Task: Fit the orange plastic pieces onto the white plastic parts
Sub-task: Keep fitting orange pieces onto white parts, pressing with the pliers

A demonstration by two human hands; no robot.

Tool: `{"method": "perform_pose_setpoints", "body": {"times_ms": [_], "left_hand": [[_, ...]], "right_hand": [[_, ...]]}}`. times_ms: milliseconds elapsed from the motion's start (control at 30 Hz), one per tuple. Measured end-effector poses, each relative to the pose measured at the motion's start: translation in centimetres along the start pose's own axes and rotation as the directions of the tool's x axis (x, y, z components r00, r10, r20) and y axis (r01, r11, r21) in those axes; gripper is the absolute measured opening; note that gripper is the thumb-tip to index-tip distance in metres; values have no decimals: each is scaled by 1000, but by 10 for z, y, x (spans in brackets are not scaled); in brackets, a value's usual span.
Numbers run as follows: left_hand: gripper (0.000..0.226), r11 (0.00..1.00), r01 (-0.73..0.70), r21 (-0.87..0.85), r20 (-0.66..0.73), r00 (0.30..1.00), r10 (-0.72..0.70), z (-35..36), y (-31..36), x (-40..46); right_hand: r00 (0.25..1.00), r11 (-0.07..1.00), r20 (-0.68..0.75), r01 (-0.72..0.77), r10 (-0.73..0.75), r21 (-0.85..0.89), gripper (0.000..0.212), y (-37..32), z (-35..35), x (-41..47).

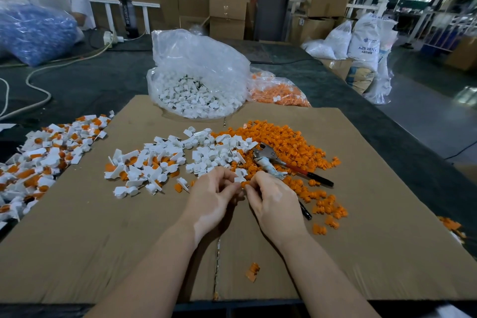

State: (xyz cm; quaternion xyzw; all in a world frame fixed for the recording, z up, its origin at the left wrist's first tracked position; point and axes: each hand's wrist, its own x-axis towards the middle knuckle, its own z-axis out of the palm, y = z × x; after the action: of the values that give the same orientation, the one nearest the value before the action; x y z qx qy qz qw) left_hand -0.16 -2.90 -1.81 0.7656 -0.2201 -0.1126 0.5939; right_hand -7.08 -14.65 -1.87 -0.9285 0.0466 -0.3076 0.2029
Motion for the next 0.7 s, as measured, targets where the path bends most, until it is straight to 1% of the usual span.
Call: {"method": "perform_pose_setpoints", "body": {"times_ms": [200,433,600,700], "left_hand": [[10,994,-38,99,10,999,37,-1,0,0],[16,985,-51,164,21,999,48,-1,2,-1],[15,957,-115,267,33,993,110,-1,4,-2],[14,959,-102,265,26,995,98,-1,3,-1]], "right_hand": [[998,999,57,-17,15,27,17,2,1,0],[996,1000,85,-17,16,15,16,3,1,0],[995,999,92,-28,25,29,16,2,0,0],[995,999,93,-31,28,29,17,2,0,0]]}}
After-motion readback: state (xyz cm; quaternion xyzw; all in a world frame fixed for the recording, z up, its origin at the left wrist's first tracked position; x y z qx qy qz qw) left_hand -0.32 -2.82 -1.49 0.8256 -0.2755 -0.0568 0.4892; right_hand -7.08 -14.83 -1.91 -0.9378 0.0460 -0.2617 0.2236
